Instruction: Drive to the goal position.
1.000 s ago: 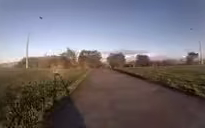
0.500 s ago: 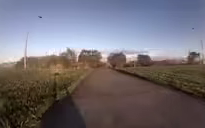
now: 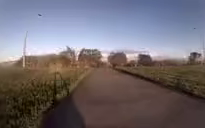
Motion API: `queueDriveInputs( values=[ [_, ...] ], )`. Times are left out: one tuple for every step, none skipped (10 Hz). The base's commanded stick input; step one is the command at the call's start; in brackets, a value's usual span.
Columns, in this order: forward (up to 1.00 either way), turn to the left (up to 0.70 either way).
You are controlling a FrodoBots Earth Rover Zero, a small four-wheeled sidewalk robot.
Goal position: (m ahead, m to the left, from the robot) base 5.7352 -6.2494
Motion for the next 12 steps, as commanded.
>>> queueDriveInputs(
  values=[
    [0.70, 0.00],
    [0.70, 0.00],
    [0.70, 0.00],
    [0.70, 0.00],
    [0.70, 0.00],
    [0.70, 0.00],
    [0.70, 0.00],
    [0.70, 0.00],
    [0.70, 0.00],
    [0.70, 0.00],
    [0.70, 0.00],
    [0.70, 0.00]
  ],
)
